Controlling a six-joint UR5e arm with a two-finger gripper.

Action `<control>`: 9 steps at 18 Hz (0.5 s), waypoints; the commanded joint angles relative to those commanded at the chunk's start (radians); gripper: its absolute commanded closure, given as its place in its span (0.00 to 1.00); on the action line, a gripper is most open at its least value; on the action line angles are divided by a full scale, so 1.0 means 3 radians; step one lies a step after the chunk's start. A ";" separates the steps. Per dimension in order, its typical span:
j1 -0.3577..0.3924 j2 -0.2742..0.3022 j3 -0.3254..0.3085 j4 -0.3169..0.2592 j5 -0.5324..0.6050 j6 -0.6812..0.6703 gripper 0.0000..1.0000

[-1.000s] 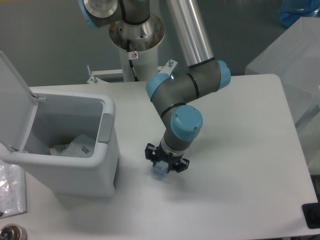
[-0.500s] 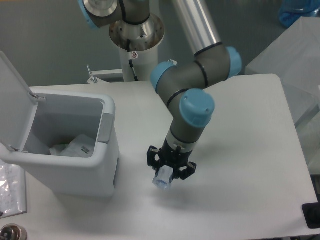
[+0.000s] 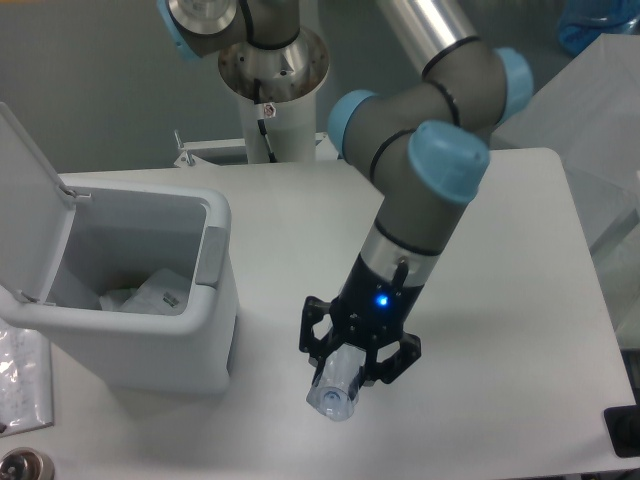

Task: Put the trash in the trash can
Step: 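Lift the bottle and carry it over the trash bin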

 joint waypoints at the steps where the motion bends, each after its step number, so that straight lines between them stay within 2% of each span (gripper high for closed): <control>1: 0.0000 0.0026 0.0041 0.0046 -0.0107 -0.0061 0.51; 6: 0.0015 0.0041 0.0322 0.0098 -0.0644 -0.0276 0.50; 9: 0.0015 0.0113 0.0358 0.0133 -0.1038 -0.0281 0.50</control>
